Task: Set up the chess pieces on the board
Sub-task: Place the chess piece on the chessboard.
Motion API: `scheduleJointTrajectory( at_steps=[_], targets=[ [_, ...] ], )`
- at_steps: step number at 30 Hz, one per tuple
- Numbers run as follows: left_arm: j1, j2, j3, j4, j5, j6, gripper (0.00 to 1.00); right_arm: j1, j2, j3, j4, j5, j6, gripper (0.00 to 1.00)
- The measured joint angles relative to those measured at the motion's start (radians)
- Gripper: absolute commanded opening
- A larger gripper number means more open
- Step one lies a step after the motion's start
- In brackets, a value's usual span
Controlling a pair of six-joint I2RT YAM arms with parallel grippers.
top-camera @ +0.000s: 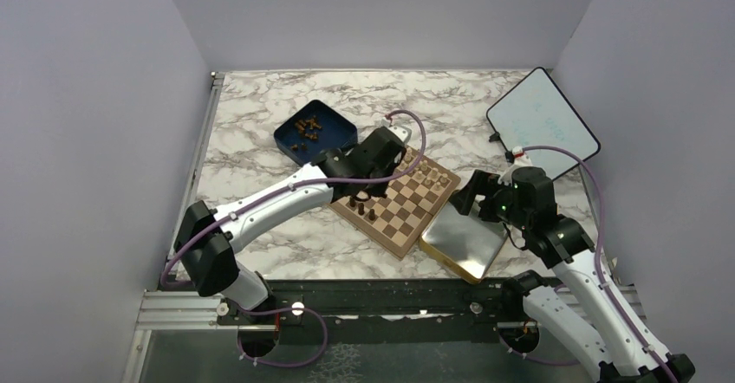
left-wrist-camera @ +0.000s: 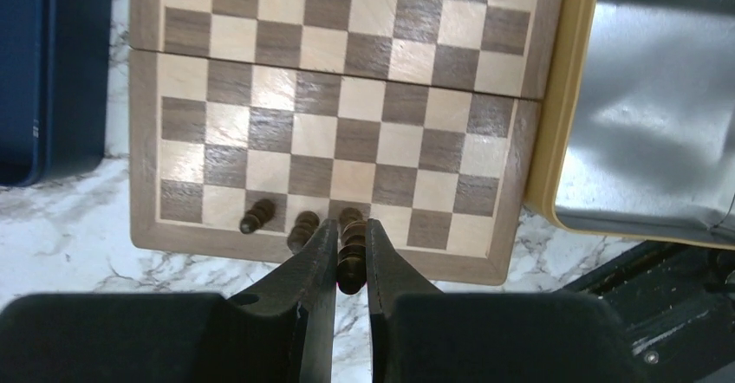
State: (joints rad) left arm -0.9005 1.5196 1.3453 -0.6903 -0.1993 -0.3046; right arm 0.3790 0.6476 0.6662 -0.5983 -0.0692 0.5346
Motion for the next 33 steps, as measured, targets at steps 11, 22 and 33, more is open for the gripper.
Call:
scheduleJointTrajectory(
  at_steps=[11, 22, 33],
  targets=[
    [-0.153, 0.000, -0.045, 0.001, -0.106, -0.100, 0.13, 0.000, 0.002, 0.002, -0.035, 0.050, 0.027, 0.94],
    [-0.215, 0.026, -0.102, 0.032, -0.187, -0.159, 0.13, 0.000, -0.029, 0.011, -0.042, 0.109, 0.053, 0.94],
    [-0.240, 0.059, -0.173, 0.090, -0.264, -0.190, 0.13, 0.000, -0.035, 0.013, -0.042, 0.111, 0.058, 0.94]
  ],
)
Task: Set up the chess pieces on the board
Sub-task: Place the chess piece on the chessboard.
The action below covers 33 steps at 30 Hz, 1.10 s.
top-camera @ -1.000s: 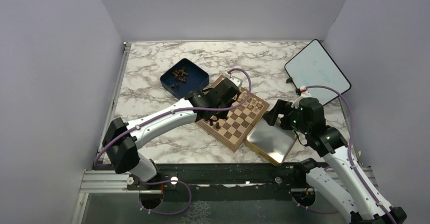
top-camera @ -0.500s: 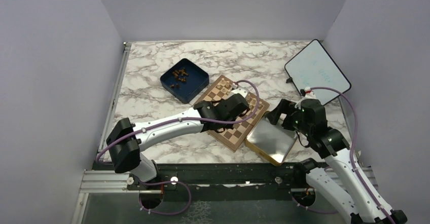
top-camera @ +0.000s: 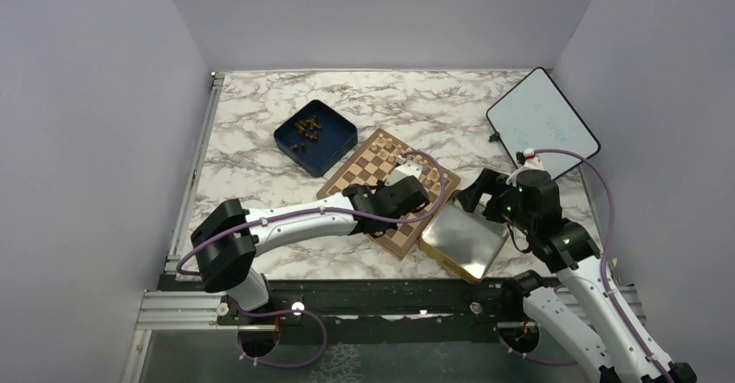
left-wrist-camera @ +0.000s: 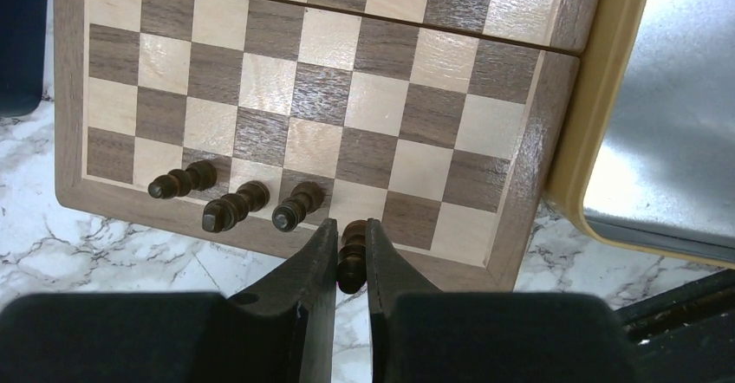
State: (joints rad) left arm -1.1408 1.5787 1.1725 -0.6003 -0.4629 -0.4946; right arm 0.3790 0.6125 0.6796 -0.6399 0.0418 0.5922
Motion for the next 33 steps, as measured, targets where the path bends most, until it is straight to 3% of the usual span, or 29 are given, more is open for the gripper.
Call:
scheduleJointTrajectory(
  at_steps=[33],
  targets=[
    [0.000, 0.062, -0.071, 0.083, -0.018, -0.043, 0.13, 0.000, -0.011, 0.000, 0.000, 0.000, -0.002, 0.94]
  ],
)
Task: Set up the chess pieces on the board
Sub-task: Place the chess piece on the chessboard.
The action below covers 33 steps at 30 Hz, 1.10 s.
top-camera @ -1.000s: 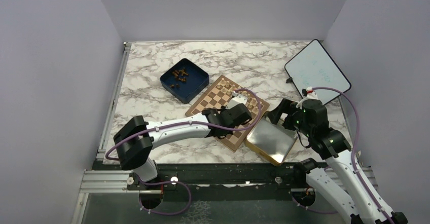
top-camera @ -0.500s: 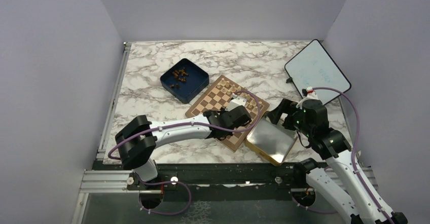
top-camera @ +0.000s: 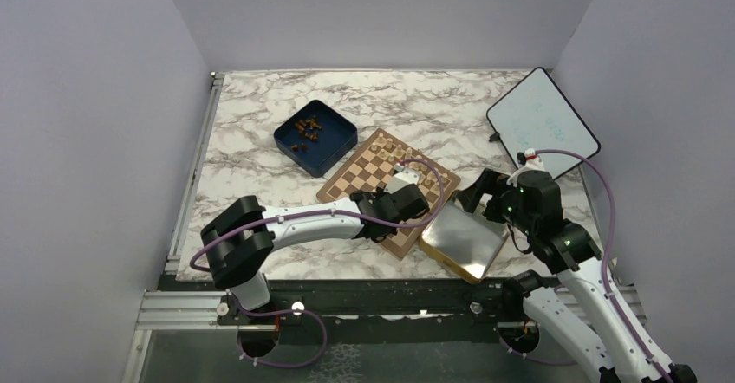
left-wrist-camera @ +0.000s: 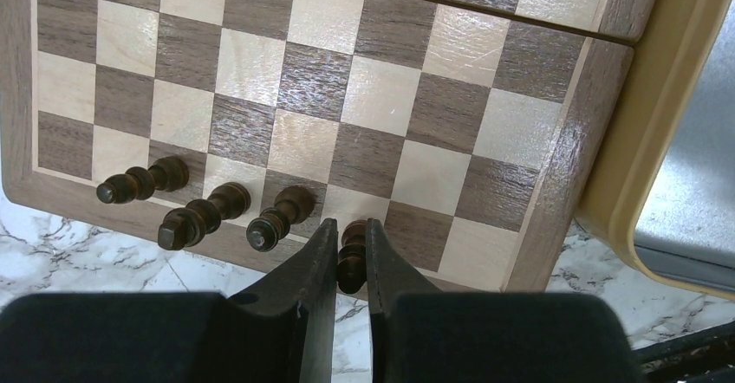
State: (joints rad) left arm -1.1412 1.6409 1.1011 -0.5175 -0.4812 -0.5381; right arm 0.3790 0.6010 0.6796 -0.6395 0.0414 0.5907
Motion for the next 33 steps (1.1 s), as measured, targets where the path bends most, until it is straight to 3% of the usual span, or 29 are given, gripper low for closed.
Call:
scheduleJointTrajectory(
  at_steps=[25, 33],
  targets=[
    [0.000, 0.031, 0.000, 0.015, -0.013, 0.002, 0.14, 0.000, -0.003, 0.000, 0.000, 0.000, 0.000, 0.94],
    [0.000, 0.033, 0.000, 0.016, -0.019, 0.003, 0.24, 0.000, -0.003, 0.000, 0.000, 0.000, 0.000, 0.94]
  ],
)
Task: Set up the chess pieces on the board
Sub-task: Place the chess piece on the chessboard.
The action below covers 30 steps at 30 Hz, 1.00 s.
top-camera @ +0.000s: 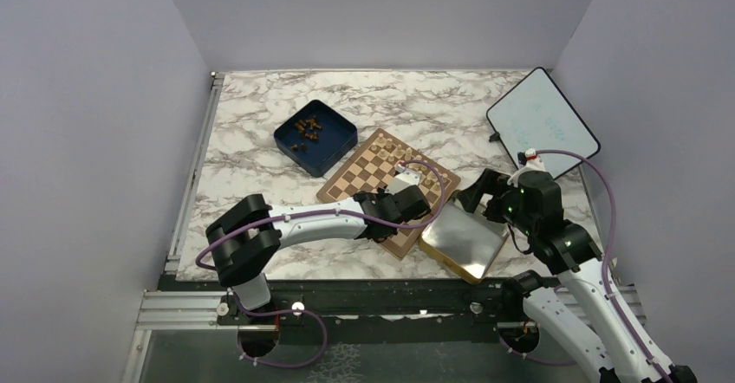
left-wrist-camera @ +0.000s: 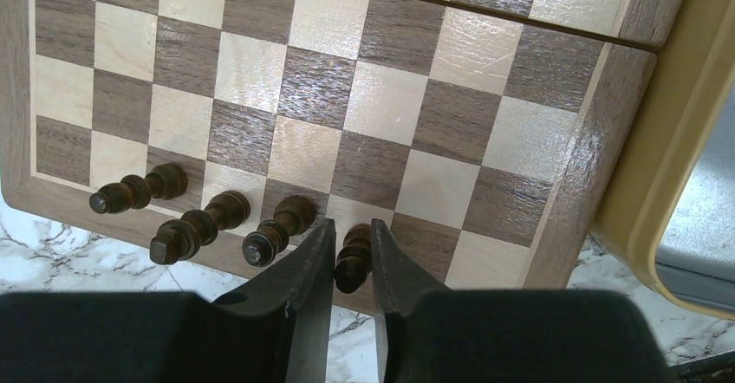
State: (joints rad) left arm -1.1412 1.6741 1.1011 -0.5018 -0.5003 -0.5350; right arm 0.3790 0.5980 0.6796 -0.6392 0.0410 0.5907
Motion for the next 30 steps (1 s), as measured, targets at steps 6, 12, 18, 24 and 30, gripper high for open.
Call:
scheduleJointTrajectory(
  at_steps=[6, 12, 18, 24, 30],
  targets=[
    [0.000, 0.005, 0.000, 0.000, -0.002, 0.001, 0.24, 0.000, 0.000, 0.000, 0.000, 0.000, 0.000, 0.94],
    [0.000, 0.006, 0.000, -0.001, -0.005, 0.001, 0.24, 0.000, 0.001, 0.000, 0.000, 0.000, 0.000, 0.94],
    [0.000, 0.007, 0.000, -0.001, -0.007, 0.002, 0.27, 0.000, 0.002, 0.000, 0.000, 0.000, 0.000, 0.94],
    [0.000, 0.011, 0.004, -0.005, -0.010, 0.009, 0.29, 0.000, 0.005, 0.000, 0.000, 0.000, -0.001, 0.94],
    [0.000, 0.013, 0.035, -0.017, -0.015, 0.019, 0.29, 0.000, 0.006, 0.000, 0.000, -0.001, -0.007, 0.94]
  ],
)
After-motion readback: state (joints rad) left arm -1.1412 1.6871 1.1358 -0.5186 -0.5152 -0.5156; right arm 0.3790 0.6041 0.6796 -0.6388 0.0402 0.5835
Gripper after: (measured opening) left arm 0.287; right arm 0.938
